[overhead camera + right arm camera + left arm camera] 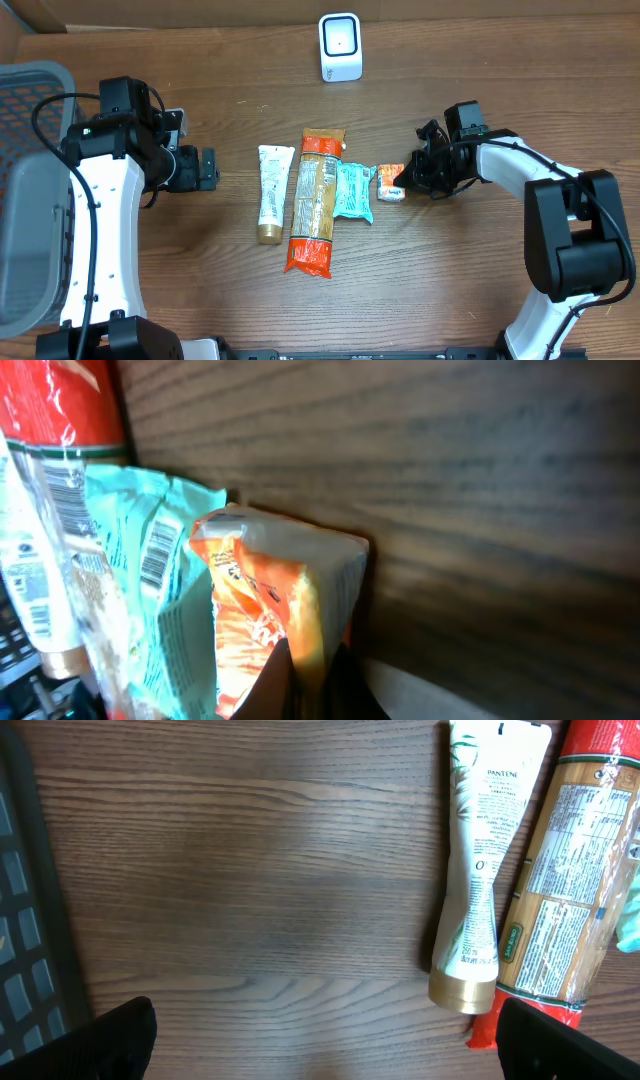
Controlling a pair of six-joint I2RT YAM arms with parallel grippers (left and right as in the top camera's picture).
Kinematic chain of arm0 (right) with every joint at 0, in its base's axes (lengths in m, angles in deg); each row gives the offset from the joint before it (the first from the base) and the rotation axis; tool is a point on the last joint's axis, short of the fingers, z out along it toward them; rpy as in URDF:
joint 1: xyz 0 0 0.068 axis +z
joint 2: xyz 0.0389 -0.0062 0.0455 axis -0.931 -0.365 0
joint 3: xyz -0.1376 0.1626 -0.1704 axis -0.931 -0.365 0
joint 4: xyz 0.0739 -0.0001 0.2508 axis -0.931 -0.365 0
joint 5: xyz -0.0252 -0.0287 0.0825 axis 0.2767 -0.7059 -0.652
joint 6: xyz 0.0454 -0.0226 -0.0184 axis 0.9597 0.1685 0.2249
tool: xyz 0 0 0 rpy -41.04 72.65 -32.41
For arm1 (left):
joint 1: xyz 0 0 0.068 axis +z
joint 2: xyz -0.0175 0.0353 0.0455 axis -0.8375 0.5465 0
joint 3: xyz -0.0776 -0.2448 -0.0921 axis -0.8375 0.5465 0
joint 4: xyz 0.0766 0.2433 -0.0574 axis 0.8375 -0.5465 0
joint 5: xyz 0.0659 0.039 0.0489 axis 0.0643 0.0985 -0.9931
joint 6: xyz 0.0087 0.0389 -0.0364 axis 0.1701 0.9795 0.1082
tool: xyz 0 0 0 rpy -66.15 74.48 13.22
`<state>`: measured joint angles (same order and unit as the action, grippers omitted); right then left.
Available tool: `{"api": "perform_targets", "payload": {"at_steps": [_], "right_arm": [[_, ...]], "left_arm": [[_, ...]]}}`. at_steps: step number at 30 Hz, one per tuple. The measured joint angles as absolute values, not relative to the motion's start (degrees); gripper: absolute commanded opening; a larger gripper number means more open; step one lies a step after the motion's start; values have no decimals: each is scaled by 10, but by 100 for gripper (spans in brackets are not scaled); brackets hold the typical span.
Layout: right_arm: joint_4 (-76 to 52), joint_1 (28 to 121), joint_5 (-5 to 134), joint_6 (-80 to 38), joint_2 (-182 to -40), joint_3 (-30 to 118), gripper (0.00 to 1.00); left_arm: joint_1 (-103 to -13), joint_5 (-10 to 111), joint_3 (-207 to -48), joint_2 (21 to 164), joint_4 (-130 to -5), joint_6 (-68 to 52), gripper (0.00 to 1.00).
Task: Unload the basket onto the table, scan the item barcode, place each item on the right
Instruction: 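Lift the orange box and pull it right, away from the packet, then carry the orange box up toward the scanner with the right gripper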
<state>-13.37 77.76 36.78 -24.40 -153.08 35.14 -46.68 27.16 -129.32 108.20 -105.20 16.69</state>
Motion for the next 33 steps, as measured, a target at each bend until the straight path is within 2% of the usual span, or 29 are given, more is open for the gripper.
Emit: {"api": "perform_targets", "payload": {"at_steps": [6, 10, 18, 24, 33], "right_arm": [[-189, 766, 307, -251, -1527, 355, 4], [-218, 754, 212, -283, -1482, 366, 4], [-164, 742, -15, -299, -1354, 402, 4], [-32, 742, -117, -202, -1317, 405, 4], [247, 742, -153, 93, -1315, 406, 4]], "left_arm": [[-467, 272, -1293, 1082, -1052, 167, 100], [-467, 272, -1293, 1082, -1052, 167, 100], [-467, 272, -1293, 1082, -1052, 167, 99], [-467, 272, -1293, 1082, -1052, 167, 100], [-467, 272, -1292, 1082, -1052, 167, 99]]}}
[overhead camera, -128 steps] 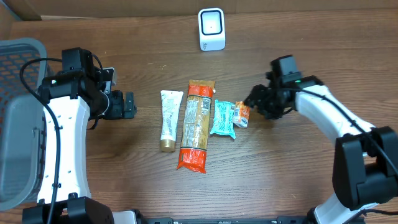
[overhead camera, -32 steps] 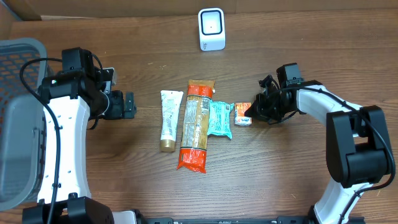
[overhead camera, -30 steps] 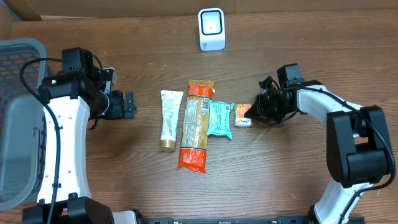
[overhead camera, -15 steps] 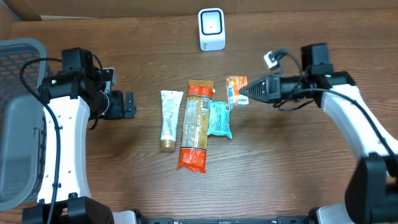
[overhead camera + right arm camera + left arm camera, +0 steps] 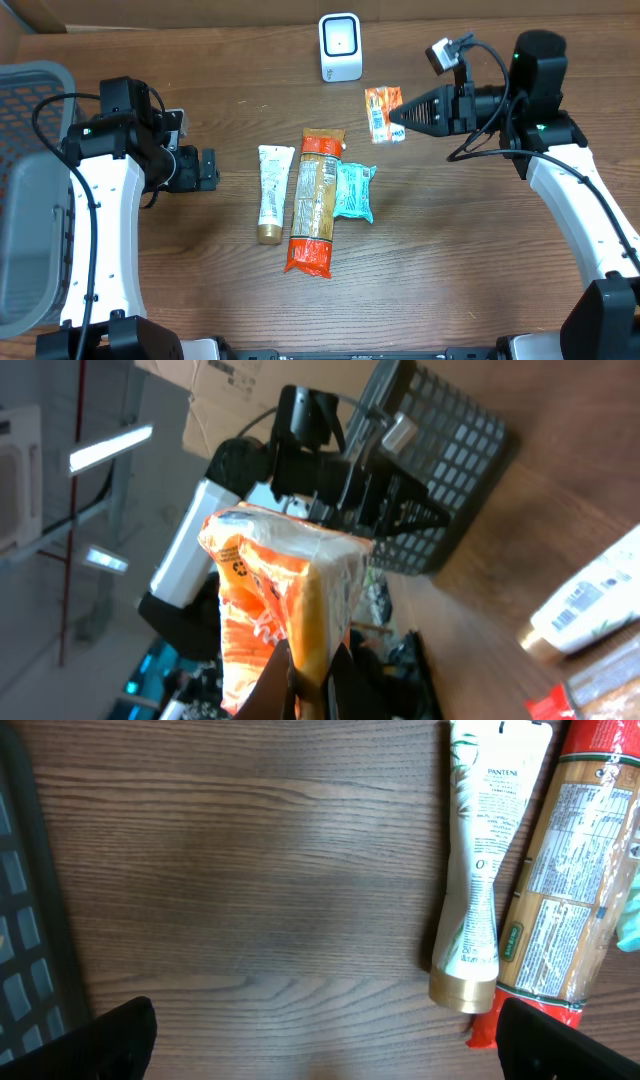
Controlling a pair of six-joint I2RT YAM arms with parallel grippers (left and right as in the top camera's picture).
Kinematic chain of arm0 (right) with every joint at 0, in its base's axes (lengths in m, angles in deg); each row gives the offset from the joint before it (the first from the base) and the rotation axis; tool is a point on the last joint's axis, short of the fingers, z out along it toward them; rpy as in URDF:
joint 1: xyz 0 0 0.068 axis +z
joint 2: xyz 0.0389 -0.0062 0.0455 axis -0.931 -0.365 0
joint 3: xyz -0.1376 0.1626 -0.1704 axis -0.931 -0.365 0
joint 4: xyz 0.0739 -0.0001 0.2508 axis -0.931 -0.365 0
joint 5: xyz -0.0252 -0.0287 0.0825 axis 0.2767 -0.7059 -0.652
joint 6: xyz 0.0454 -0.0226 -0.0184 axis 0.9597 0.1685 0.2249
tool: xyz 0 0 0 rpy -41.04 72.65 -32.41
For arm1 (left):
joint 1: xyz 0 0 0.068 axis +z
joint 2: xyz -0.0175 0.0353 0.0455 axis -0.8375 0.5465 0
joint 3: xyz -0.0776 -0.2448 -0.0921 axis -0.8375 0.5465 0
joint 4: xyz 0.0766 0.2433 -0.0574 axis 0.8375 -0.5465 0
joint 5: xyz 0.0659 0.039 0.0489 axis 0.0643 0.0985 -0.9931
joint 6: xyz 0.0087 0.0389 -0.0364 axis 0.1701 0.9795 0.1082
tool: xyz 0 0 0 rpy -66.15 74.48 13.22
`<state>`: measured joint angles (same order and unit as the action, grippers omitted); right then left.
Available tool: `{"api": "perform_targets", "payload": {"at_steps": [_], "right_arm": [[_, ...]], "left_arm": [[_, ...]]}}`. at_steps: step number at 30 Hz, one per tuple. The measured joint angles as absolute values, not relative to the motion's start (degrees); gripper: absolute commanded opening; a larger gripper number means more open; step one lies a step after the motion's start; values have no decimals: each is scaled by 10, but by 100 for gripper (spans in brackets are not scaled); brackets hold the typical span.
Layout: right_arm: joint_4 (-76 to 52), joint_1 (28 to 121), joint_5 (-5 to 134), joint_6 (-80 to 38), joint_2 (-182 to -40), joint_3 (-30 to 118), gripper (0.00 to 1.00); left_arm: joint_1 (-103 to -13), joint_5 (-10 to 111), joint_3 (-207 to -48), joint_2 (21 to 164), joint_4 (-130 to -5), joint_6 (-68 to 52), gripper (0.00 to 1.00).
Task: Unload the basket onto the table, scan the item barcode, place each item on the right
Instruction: 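Carry the orange box up toward the scanner with the right gripper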
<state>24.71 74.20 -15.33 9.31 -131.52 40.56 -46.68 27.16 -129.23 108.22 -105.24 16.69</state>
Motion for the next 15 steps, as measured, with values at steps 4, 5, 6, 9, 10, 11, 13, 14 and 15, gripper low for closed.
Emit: {"api": "perform_targets", "payload": {"at_steps": [4, 5, 6, 9, 10, 11, 13, 14, 15], "right_arm": [[300, 742, -153, 193, -1315, 406, 4], [303, 742, -153, 212, -1315, 406, 4], [305, 742, -153, 228, -1315, 406, 4], [305, 742, -153, 264, -1315, 406, 4], [306, 742, -153, 267, -1315, 406, 4], [310, 742, -153, 274, -1315, 406, 4], [333, 742, -153, 281, -1315, 406, 4], [350, 742, -153, 285, -1315, 406, 4], [370, 742, -153, 287, -1315, 406, 4]], "left_arm": [[-467, 271, -1292, 1082, -1052, 167, 100], [-467, 271, -1292, 1082, -1052, 167, 100], [-467, 271, -1292, 1082, -1052, 167, 99], [-467, 271, -1292, 1082, -1052, 167, 100], [-467, 271, -1292, 1082, -1052, 167, 100], [-467, 271, -1292, 1082, -1052, 167, 100], [-467, 272, -1292, 1082, -1052, 167, 100], [-467, 272, -1292, 1082, -1052, 167, 99], [-467, 272, -1292, 1082, -1052, 167, 99]]}}
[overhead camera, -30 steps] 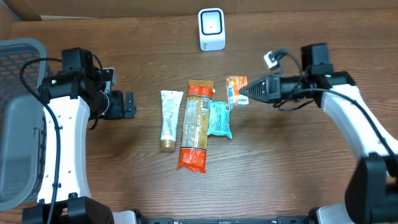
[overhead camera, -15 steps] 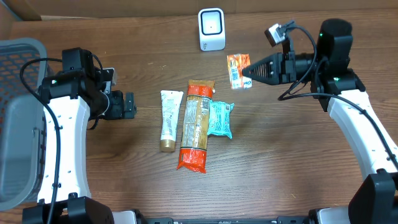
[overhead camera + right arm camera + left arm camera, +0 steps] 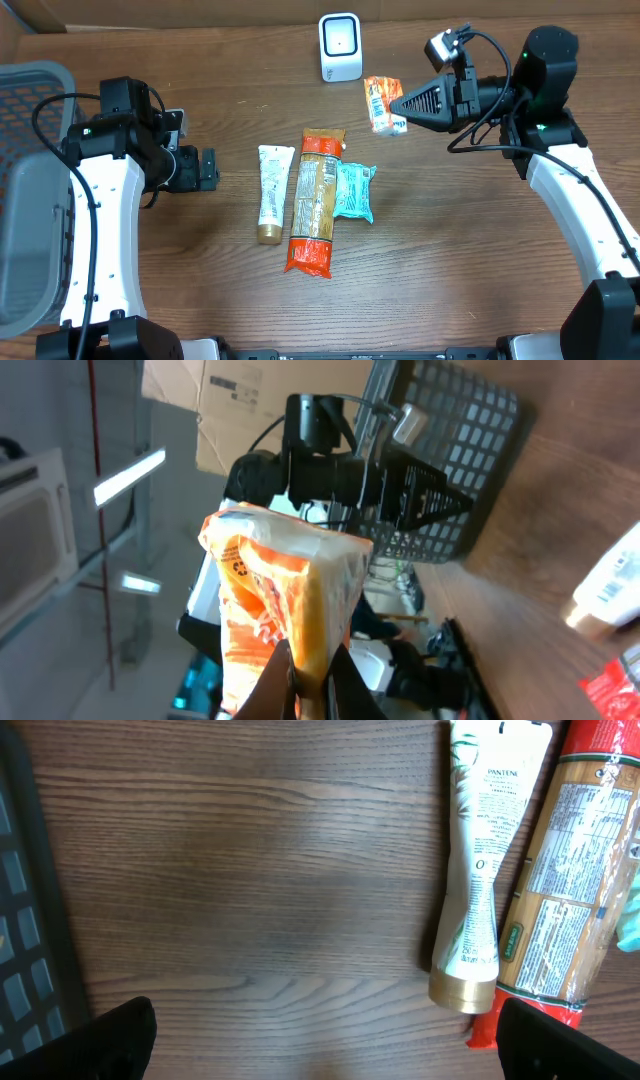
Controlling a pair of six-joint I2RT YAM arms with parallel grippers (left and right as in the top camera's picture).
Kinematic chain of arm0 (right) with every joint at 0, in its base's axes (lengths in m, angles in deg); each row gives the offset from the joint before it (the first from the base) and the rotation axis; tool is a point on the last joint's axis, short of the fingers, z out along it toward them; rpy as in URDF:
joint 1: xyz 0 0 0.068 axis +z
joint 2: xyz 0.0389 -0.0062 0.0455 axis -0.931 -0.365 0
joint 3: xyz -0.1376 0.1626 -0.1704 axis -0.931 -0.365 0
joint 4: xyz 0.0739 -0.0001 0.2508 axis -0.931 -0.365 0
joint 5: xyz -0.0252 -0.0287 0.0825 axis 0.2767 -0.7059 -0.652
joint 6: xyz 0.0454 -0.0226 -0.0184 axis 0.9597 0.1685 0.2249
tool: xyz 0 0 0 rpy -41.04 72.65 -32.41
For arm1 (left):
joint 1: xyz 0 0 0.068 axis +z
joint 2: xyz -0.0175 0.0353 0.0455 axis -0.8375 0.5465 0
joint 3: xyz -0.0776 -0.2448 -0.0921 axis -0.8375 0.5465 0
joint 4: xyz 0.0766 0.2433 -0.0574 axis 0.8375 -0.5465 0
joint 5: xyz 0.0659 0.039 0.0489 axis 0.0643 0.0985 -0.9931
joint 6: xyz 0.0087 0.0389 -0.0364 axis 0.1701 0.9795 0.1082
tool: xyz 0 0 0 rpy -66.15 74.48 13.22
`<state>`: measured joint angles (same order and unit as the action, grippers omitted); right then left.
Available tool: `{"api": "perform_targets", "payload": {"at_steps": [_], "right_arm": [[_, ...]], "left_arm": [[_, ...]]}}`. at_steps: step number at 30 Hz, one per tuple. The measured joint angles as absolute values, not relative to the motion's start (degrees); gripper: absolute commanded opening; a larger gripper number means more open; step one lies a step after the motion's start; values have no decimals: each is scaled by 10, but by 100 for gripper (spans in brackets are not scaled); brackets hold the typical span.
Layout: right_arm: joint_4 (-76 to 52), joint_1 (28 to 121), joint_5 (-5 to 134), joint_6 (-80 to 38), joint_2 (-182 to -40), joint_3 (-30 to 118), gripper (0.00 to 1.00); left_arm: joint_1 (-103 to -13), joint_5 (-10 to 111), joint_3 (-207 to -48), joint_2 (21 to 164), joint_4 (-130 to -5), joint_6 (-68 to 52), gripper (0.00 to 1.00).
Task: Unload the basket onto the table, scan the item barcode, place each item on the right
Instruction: 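Carry the orange box up toward the scanner with the right gripper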
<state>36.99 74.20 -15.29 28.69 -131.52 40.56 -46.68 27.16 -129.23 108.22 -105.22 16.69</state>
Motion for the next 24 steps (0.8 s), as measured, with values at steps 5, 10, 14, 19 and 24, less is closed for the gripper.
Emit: {"api": "perform_targets", "payload": {"at_steps": [5, 10, 14, 19, 24], "right_arm": [[396, 742, -153, 285, -1315, 406, 3], [380, 750, -153, 260, -1317, 406, 3], [378, 766, -153, 225, -1341, 406, 4], [377, 769, -153, 189, -1415, 406, 4], [375, 769, -148, 165, -1487, 406, 4]], "left_arm": [[-467, 271, -1292, 1082, -1052, 167, 100], [-467, 271, -1292, 1082, -1052, 167, 99], [-467, 272, -1292, 1082, -1052, 167, 100], [-467, 271, -1292, 1082, -1052, 167, 100], [-467, 272, -1292, 1082, -1052, 167, 99]]}}
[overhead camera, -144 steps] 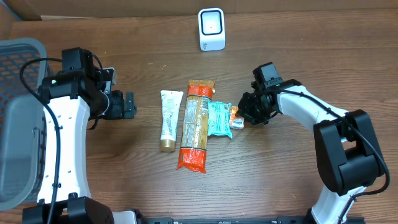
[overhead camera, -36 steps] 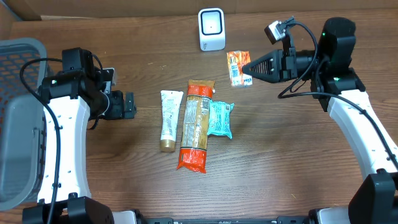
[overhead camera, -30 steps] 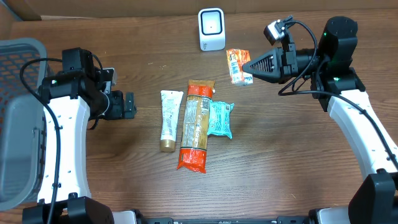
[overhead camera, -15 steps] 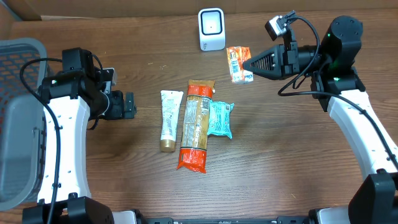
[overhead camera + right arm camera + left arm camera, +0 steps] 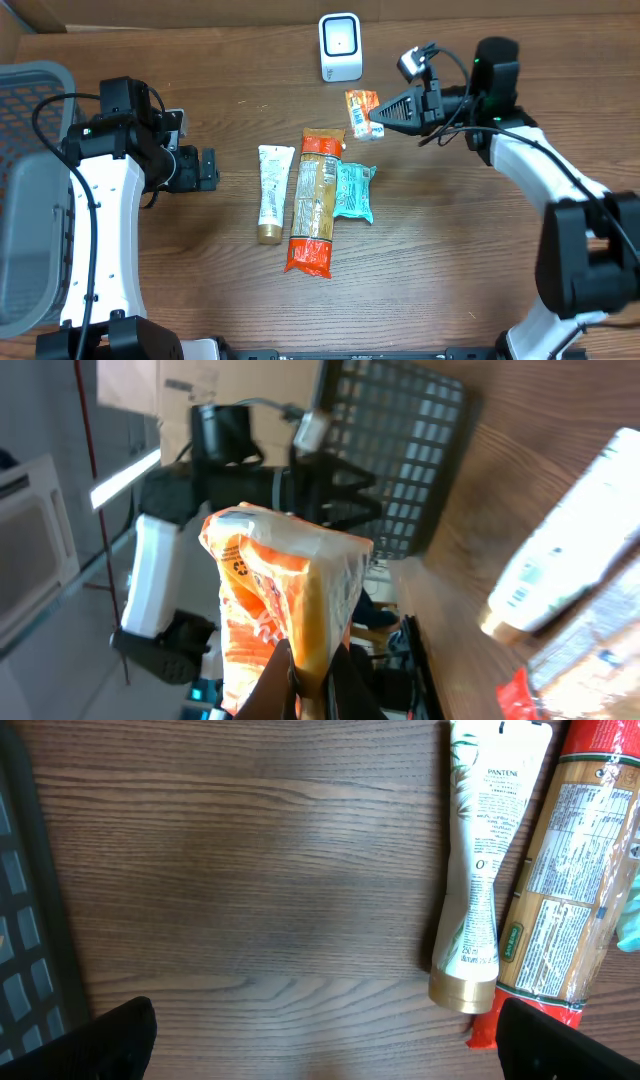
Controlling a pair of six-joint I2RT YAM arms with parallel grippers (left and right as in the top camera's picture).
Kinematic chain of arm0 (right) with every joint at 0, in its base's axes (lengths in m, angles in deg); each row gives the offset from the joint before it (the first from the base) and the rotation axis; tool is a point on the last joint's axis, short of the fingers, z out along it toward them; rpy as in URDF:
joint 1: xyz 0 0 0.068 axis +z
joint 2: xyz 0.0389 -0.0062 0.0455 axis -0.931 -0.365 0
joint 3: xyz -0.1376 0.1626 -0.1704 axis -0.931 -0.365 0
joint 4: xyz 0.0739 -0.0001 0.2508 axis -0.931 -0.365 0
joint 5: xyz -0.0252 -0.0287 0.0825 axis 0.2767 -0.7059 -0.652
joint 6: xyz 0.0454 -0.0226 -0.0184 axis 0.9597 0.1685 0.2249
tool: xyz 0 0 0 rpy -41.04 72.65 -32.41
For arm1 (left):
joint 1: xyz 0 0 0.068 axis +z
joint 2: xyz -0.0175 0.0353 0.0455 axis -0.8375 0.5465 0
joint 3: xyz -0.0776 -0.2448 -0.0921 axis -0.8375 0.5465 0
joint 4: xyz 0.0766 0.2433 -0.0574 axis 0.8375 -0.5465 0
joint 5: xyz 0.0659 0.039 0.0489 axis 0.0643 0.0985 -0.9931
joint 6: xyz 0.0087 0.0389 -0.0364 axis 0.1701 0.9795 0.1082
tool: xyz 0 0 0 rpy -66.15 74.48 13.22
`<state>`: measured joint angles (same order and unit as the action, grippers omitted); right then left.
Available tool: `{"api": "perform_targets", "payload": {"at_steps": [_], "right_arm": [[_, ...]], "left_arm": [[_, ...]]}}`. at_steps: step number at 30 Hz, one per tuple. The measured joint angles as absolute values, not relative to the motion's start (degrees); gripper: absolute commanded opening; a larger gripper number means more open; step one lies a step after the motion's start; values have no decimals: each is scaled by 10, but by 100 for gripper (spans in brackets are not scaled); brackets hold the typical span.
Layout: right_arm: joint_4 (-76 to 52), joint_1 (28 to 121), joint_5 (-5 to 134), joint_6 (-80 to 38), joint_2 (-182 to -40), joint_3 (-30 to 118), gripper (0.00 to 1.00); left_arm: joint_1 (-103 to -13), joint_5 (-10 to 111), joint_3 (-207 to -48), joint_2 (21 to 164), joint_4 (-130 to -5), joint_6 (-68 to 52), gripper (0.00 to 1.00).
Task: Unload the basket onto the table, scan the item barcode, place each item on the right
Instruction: 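Carry the orange box up toward the scanner with the right gripper, then hold the orange box in front of the white scanner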
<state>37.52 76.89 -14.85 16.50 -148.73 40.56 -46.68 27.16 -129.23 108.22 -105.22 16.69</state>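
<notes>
My right gripper point(image 5: 378, 115) is shut on a small orange and white snack packet point(image 5: 362, 113), held in the air just right of and below the white barcode scanner point(image 5: 340, 46) at the table's back. A barcode shows on the packet's upper face. The right wrist view has the packet point(image 5: 290, 600) pinched at its lower edge between the fingers point(image 5: 275, 675). My left gripper point(image 5: 207, 168) stands open over bare wood at the left, its dark fingertips point(image 5: 110, 1038) in the bottom corners of the left wrist view.
A white Pantene tube point(image 5: 271, 192), a long pasta bag with red ends point(image 5: 315, 200) and a teal packet point(image 5: 354, 191) lie side by side mid-table. A grey basket point(image 5: 30, 190) stands at the left edge.
My right gripper has moved left with the packet, from right of the scanner to closer under its right side. The left arm has not moved.
My right gripper was low at the table, shut on the orange packet beside the teal packet. Then it held the packet up in the air right of the scanner, and now nearer to the scanner. The left arm stayed put throughout.
</notes>
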Motion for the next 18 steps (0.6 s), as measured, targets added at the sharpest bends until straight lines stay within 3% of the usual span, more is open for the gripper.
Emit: {"api": "perform_targets", "payload": {"at_steps": [8, 18], "right_arm": [[334, 768, -102, 111, -1501, 406, 4], [12, 765, 107, -56, -1501, 422, 4]], "left_arm": [[-467, 272, -1292, 1082, -1052, 167, 100], [-467, 271, -1292, 1082, -1052, 167, 100]]}}
